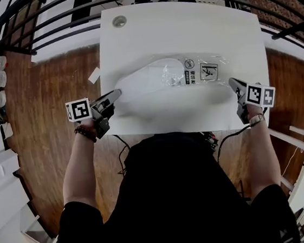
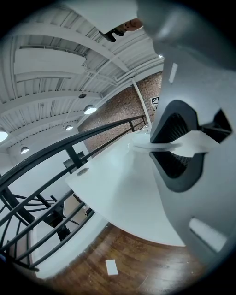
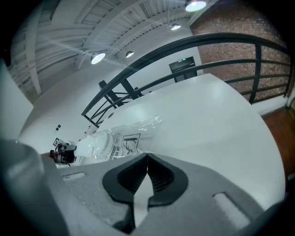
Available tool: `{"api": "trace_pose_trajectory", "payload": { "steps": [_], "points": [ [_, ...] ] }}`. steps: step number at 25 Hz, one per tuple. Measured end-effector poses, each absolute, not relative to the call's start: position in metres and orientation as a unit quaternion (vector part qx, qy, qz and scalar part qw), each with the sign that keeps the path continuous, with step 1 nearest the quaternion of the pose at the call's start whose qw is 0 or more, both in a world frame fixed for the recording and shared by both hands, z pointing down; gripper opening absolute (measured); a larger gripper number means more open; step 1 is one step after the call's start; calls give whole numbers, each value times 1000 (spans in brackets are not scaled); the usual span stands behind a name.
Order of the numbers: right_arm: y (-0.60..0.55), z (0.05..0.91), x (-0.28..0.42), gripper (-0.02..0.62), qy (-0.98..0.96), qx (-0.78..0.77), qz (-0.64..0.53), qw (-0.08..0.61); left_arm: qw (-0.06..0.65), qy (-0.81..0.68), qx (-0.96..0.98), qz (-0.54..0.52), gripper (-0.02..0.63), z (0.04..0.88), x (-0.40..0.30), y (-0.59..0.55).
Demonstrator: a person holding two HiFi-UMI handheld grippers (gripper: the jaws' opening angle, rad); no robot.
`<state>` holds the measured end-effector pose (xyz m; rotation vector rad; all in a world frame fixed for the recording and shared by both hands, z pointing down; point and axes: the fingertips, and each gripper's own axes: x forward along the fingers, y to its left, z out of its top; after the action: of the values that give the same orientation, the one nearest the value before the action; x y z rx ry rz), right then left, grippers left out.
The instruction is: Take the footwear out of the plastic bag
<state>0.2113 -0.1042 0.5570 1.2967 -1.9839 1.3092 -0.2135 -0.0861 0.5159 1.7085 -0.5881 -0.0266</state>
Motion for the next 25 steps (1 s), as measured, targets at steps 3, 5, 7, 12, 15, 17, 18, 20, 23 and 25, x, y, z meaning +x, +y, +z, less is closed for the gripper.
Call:
{"api": "trace_pose_trajectory", "payload": {
  "steps": [3, 5, 7, 12, 15, 17, 18, 20, 23, 25],
  "points": [
    [-103, 558, 225, -6, -707, 482, 472, 212, 603, -271, 750, 1, 77, 522, -222, -87],
    [-101, 558, 234, -6, -700, 491, 476, 205, 600, -279, 750, -1, 75, 523, -225, -87],
    [-100, 559, 241, -6, -694, 500, 480, 196, 610, -279, 742, -21, 77, 520, -224, -87],
    [-96, 556, 249, -6, -679, 521, 485, 180, 620, -278, 731, -61, 77, 510, -229, -89],
    [-95, 550, 253, -6, -670, 534, 487, 169, 617, -285, 730, -75, 75, 505, -236, -92],
    [-93, 551, 260, -6, -662, 545, 489, 161, 616, -292, 727, -86, 75, 506, -236, -92],
    [-91, 552, 263, -6, -658, 550, 491, 155, 615, -296, 725, -91, 75, 507, -237, -92],
    [-87, 555, 267, -6, -647, 560, 497, 141, 613, -302, 722, -102, 75, 509, -238, -92],
    [-81, 557, 271, -6, -632, 572, 508, 119, 611, -316, 717, -114, 75, 511, -243, -92],
    [-77, 559, 274, -6, -624, 579, 513, 110, 610, -324, 713, -120, 75, 513, -246, -92]
  ]
}}
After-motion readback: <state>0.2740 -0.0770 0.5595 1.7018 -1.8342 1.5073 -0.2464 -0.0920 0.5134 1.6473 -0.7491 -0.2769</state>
